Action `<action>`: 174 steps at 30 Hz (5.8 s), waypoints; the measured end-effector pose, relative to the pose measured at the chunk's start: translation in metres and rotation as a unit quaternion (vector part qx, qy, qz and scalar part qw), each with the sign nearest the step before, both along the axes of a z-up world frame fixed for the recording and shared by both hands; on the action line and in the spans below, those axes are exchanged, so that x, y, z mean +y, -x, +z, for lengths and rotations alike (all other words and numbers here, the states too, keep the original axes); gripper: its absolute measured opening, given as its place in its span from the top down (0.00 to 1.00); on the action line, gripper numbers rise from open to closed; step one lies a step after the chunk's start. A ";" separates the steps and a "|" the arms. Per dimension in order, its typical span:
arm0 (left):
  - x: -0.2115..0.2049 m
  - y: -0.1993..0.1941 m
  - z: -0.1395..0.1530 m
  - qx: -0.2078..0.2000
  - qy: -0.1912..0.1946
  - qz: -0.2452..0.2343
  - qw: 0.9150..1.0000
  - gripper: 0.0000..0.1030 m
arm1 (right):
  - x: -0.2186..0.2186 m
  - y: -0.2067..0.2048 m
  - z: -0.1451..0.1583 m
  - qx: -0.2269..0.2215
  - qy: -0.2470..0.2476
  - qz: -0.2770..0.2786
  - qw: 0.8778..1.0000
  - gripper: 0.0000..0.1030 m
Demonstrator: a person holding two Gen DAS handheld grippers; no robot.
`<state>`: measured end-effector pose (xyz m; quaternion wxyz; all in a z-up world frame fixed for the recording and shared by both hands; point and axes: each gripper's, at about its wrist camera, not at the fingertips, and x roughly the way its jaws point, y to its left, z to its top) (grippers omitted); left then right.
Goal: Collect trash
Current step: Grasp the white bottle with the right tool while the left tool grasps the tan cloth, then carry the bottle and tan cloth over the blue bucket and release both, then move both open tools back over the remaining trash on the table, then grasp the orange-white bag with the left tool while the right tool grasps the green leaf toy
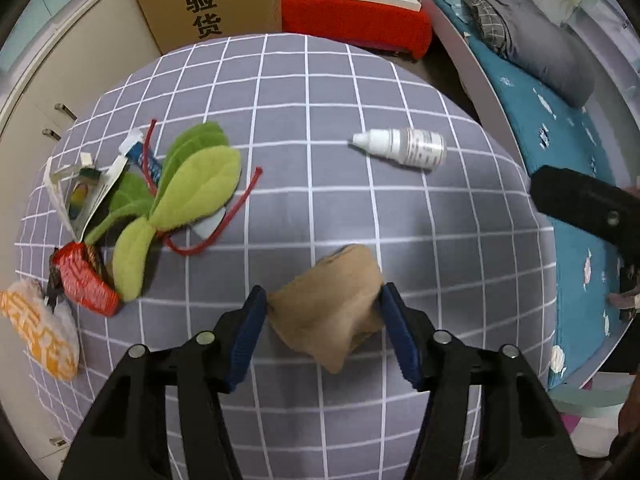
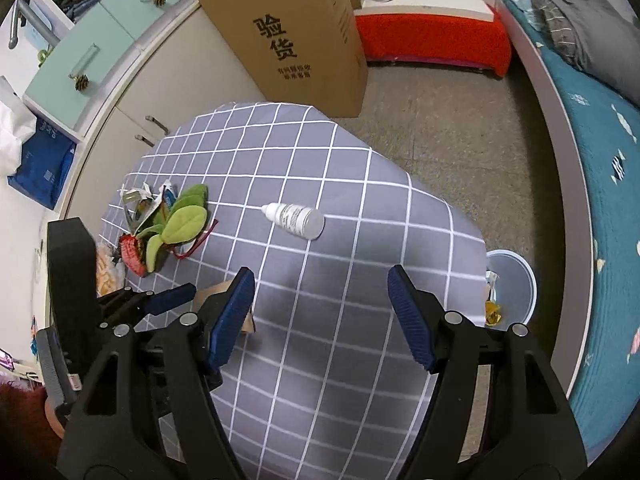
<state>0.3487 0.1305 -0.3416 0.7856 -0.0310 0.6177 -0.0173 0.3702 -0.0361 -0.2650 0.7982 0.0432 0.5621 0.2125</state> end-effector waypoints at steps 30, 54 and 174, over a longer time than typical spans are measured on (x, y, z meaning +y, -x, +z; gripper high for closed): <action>0.065 -0.005 0.060 -0.064 0.089 0.130 0.985 0.96 | 0.047 -0.033 -0.034 0.025 0.010 0.105 0.994 0.66; -0.106 0.062 0.145 -0.137 0.116 -0.070 0.981 0.96 | -0.137 0.108 0.076 -0.083 -0.046 -0.116 0.989 0.66; 0.238 0.095 0.066 -0.047 0.039 0.315 0.947 0.38 | 0.129 0.030 0.018 -0.019 -0.055 0.032 0.998 0.36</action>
